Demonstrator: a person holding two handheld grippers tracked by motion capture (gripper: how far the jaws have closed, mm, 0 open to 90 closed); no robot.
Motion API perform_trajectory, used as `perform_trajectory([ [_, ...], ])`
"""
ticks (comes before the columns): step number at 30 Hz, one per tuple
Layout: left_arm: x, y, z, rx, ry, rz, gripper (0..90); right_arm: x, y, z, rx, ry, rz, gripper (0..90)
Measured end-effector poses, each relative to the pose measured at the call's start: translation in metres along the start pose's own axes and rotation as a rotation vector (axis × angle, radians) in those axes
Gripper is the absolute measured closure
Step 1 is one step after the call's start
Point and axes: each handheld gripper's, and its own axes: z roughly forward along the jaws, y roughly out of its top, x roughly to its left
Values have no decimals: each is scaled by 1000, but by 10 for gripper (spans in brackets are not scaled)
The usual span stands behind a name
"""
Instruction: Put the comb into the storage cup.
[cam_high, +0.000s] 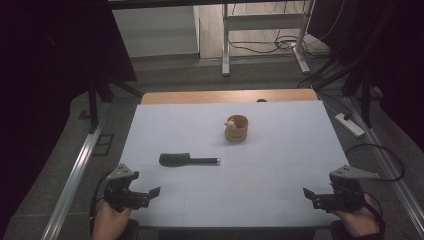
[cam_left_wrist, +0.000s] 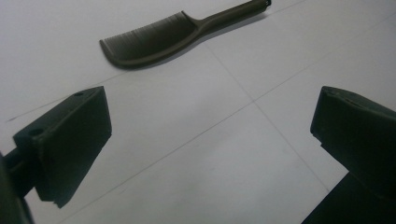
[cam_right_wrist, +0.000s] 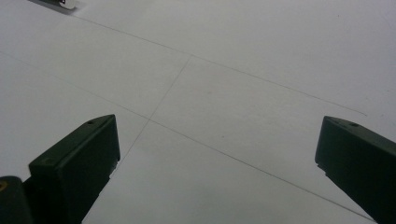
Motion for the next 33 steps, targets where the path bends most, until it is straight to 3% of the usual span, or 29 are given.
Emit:
perform_trajectory([
  [16, -2, 18, 11, 31, -2, 17, 0, 0, 0, 0, 0, 6, -8, 2],
  [33, -3, 39, 28, 54, -31, 29, 0, 1, 1, 1, 4, 8, -13, 2],
])
